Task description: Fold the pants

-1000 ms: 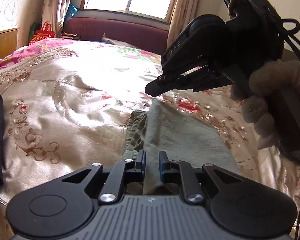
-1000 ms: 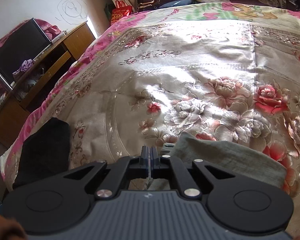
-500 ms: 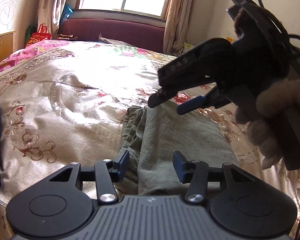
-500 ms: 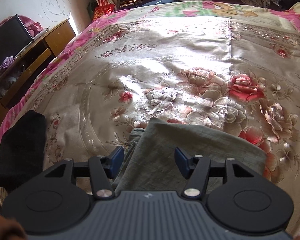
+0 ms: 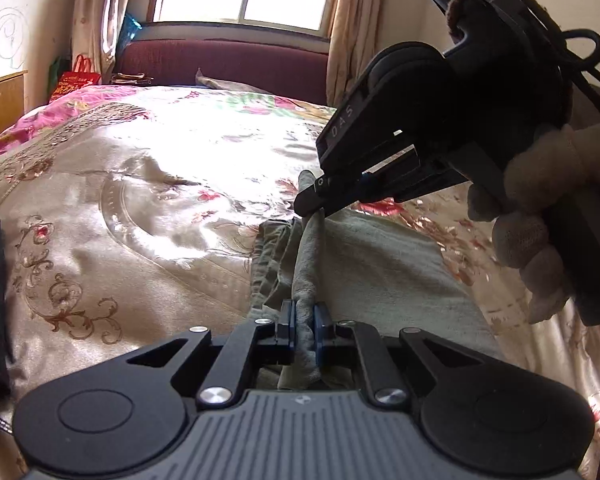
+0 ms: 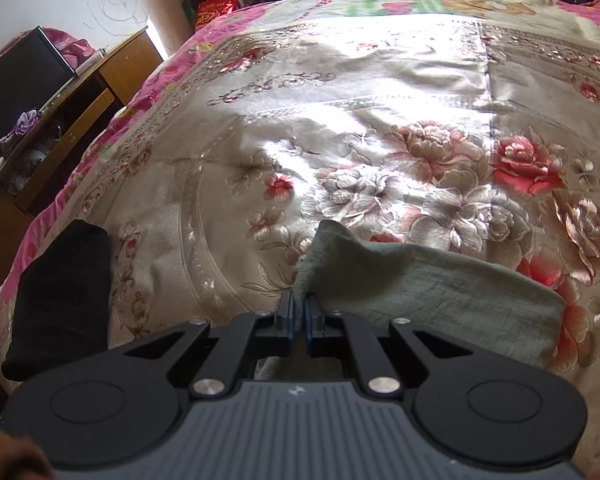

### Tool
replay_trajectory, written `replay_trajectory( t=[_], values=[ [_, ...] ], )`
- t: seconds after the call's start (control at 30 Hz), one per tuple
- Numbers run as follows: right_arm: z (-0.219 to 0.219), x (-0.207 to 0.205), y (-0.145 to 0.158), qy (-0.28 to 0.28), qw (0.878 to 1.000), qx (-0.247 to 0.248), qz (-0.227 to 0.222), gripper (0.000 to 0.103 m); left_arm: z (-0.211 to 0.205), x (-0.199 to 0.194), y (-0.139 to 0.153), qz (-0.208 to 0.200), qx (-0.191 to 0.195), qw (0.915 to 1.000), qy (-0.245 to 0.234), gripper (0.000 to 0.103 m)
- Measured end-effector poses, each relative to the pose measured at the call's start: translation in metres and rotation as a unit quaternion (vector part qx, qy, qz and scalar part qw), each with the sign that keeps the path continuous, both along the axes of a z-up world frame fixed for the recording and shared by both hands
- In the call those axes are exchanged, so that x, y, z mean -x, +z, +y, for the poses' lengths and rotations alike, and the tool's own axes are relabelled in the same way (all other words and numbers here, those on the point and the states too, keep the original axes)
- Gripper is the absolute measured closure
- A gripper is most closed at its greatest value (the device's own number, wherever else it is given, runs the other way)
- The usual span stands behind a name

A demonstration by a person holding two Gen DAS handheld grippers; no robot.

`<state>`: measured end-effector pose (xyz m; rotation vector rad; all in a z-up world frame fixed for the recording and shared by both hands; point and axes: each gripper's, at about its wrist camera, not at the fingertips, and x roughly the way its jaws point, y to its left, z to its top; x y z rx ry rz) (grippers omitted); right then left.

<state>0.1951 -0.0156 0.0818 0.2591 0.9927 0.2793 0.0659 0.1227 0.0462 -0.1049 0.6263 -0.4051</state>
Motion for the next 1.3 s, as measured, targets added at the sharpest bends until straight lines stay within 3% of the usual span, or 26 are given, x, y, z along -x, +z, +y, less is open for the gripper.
replay_trajectory(
  t=[0.1,0.23,0.33,0.43,0.5,0.57,0.63,0.73,0.83,0.93,1.0,1.07,1.2,1.3],
  values=[
    [0.011,-0.010,-0.002,-0.002,1.000,-0.005,-0.005,0.096,0.012,-0.009,-0.005,0.012,0.003,0.9995,0.027,0.077],
    [0.031,-0.028,-0.042,0.001,1.000,-0.014,0.026,0.093,0.022,-0.019,-0.026,0.043,-0.005,0.9976,0.053,0.074],
    [0.051,-0.034,-0.068,0.022,0.999,0.008,0.046,0.094,0.022,-0.020,-0.030,0.049,-0.041,0.9959,0.063,0.072],
    [0.045,-0.021,-0.057,0.020,0.999,-0.028,0.031,0.091,0.029,-0.013,-0.024,0.044,-0.060,0.9949,0.068,0.071],
    [0.031,-0.006,-0.036,0.020,0.999,-0.049,0.000,0.080,0.036,-0.008,-0.019,0.042,-0.077,0.9936,0.071,0.071],
    [0.010,0.012,-0.015,0.015,0.997,-0.061,-0.035,0.054,0.041,-0.003,-0.012,0.037,-0.094,0.9917,0.080,0.071],
    [-0.013,0.033,-0.002,0.009,0.995,-0.062,-0.073,0.053,0.041,0.003,0.000,0.023,-0.102,0.9907,0.087,0.071],
    [-0.044,0.066,-0.001,-0.013,0.995,-0.037,-0.092,0.052,0.025,0.007,0.017,-0.002,-0.103,0.9926,0.065,0.070],
    [-0.066,0.092,-0.021,-0.033,0.996,-0.046,-0.062,0.052,-0.009,0.002,0.018,-0.016,-0.128,0.9915,0.018,0.061],
    [-0.069,0.114,-0.048,-0.034,0.998,-0.050,-0.027,0.052,-0.035,-0.011,-0.002,0.013,-0.151,0.9883,-0.020,0.059],
    [-0.061,0.127,-0.059,-0.016,0.999,-0.028,-0.025,0.052,-0.047,-0.021,-0.026,0.042,-0.192,0.9800,-0.029,0.058],
    [-0.052,0.134,-0.062,0.010,0.999,0.009,-0.045,0.052,-0.055,-0.017,-0.027,0.027,-0.223,0.9736,-0.041,0.058],
    [-0.076,0.143,-0.043,-0.022,0.996,-0.056,-0.069,0.052,-0.056,-0.010,-0.002,0.018,-0.227,0.9729,-0.042,0.057],
    [-0.099,0.143,-0.037,-0.053,0.993,-0.062,-0.089,0.049,-0.054,-0.011,0.008,0.013,-0.217,0.9754,-0.039,0.056]
  ],
)
